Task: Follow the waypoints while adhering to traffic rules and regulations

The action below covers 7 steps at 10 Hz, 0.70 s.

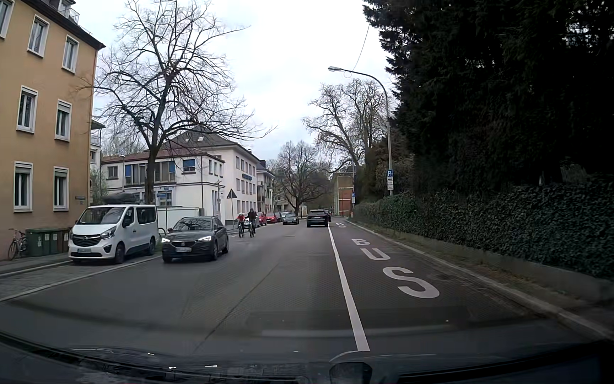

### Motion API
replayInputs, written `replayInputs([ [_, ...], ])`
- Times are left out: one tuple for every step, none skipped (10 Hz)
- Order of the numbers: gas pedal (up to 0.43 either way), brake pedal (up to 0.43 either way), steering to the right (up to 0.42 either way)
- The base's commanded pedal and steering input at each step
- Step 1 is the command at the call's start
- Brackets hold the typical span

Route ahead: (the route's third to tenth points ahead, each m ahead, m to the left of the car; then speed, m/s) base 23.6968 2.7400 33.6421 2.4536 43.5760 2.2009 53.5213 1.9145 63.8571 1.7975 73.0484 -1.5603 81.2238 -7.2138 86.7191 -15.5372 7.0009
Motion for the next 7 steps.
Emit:
replayInputs([
  [0.047,0.0,-0.002],
  [0.047,0.0,-0.002],
  [0.047,0.0,-0.001],
  [0.059,0.0,-0.001],
  [0.059,0.0,-0.001],
  [0.059,0.0,-0.001],
  [0.059,0.0,-0.001],
])
